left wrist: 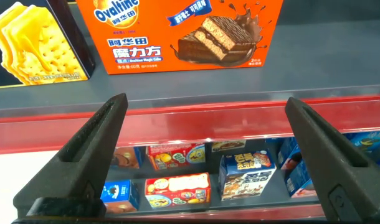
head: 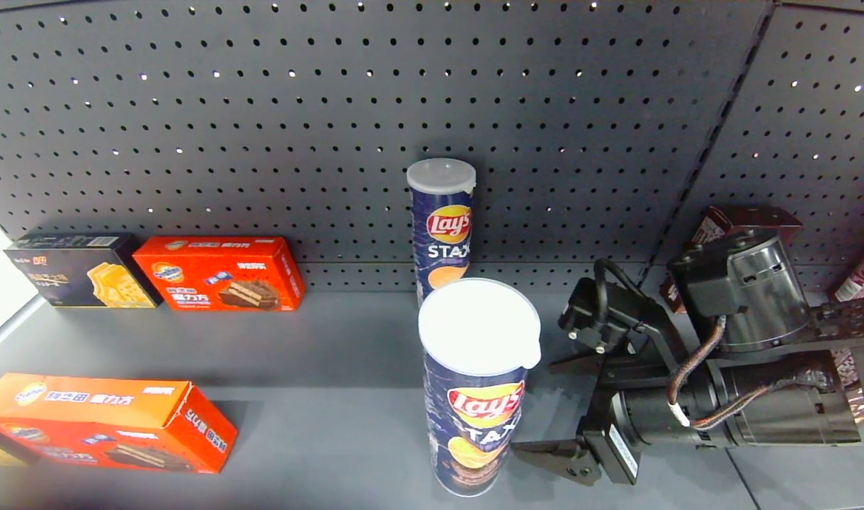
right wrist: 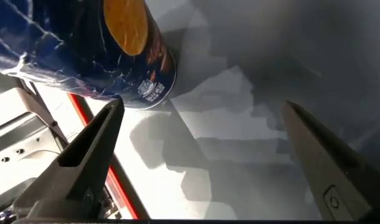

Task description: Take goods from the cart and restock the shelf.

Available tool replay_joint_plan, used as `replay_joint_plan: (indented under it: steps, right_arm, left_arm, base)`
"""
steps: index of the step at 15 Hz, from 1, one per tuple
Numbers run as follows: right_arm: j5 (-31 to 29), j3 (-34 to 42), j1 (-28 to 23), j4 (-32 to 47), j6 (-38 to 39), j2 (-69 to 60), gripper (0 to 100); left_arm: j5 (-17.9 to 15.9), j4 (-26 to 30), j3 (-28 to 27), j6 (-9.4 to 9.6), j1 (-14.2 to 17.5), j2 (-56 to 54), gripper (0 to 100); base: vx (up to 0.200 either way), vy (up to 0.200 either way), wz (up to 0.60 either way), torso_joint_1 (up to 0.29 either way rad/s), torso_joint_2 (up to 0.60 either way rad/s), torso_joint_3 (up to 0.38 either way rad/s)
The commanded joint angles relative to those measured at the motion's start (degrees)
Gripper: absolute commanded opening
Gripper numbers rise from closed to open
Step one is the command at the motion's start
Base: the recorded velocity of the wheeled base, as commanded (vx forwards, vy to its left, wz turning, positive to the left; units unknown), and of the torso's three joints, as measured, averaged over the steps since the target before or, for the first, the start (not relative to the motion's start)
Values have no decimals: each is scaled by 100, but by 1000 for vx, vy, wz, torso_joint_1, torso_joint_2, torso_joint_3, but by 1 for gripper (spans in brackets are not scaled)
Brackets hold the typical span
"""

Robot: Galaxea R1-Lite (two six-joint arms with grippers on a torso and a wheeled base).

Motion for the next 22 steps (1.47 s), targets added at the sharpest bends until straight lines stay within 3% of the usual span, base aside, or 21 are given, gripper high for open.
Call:
replay_joint_plan:
  steps: [1,6,16,22]
  right_arm:
    - [3,42,-6,-6,-4,-24,100]
    - [-23,-2,-287,-6,-4,-59,100]
    - [-23,-195,100,-41,-4,310,100]
    - [-23,-195,38,-58,-4,284,100]
  left_arm:
    - [1,2,-2,-1,1,9,100]
    - [1,2,-2,-1,1,9,100]
    - [1,2,-2,-10,1,9,100]
    - [10,2,-2,-10,1,9,100]
  base:
    - [0,0,0,0,0,0]
    - [0,0,0,0,0,0]
    - [0,0,0,0,0,0]
    - [0,0,0,0,0,0]
